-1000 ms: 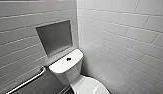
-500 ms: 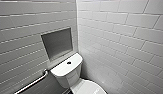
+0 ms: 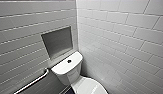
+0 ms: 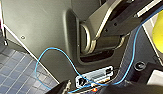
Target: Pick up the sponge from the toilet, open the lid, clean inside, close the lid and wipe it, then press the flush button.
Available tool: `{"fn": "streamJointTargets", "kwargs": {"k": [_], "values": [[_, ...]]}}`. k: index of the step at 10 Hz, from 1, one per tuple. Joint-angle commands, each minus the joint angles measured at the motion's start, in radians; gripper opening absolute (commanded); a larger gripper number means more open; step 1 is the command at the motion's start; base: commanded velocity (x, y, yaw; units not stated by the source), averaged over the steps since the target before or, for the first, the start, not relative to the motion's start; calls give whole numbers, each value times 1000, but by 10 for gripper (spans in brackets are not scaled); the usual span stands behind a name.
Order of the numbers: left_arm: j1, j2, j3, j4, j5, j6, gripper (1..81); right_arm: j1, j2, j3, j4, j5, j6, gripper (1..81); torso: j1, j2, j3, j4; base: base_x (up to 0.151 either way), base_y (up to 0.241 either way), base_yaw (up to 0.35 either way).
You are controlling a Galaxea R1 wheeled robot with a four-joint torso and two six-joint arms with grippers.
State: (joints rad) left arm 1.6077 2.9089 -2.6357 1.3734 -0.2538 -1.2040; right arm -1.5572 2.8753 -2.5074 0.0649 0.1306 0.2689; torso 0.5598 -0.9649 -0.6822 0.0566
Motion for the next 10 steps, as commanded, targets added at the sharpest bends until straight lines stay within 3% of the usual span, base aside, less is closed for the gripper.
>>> {"fn": "streamJointTargets", "kwargs": {"k": [1, 6, 8, 10], "values": [[2, 21, -58, 15, 31, 4, 811, -2, 49, -60, -39, -63, -10, 10, -63, 98, 98, 0, 0, 0, 0], [1, 24, -63, 16, 33, 8, 811, -4, 87, -88, -71, -66, -8, 10, -167, 256, 248, 0, 0, 0, 0], [1, 26, -63, 16, 36, 8, 811, -4, 121, -132, -73, -74, -11, 10, -215, 328, 218, 0, 0, 0, 0], [-2, 40, -63, 16, 39, 38, 811, -7, 166, -189, -83, -75, -34, 10, -250, 383, 236, 0, 0, 0, 0]]}}
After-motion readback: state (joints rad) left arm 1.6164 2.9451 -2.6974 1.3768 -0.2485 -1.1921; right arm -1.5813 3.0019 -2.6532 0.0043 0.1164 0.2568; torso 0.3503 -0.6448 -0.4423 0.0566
